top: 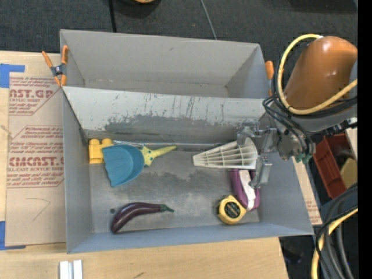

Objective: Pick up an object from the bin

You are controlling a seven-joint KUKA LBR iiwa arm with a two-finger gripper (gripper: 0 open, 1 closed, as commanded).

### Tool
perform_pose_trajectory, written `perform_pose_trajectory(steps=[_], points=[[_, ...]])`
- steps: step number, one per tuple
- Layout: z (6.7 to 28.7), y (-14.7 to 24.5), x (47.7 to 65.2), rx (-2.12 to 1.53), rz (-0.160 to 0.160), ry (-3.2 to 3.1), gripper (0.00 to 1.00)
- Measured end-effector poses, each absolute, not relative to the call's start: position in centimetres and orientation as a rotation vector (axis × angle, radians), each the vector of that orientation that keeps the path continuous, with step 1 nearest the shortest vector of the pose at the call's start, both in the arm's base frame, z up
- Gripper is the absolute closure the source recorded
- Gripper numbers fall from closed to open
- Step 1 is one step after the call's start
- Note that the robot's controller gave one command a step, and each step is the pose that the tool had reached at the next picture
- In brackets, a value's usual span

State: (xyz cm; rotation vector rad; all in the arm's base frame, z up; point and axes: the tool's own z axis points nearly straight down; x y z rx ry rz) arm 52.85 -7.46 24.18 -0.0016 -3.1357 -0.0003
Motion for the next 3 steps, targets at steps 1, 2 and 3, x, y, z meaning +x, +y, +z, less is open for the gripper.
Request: perform_pose_trajectory(steps=[1, 2, 3], points=[[24.6, -7.4, 53.0, 0.000, 0.001, -3.144, 0.00], [20.3, -10.7, 52.3, 0.096, 0.001, -3.147, 0.00], [16.5, -10.3, 52.0, 0.347, 0.005, -3.121, 0.00]])
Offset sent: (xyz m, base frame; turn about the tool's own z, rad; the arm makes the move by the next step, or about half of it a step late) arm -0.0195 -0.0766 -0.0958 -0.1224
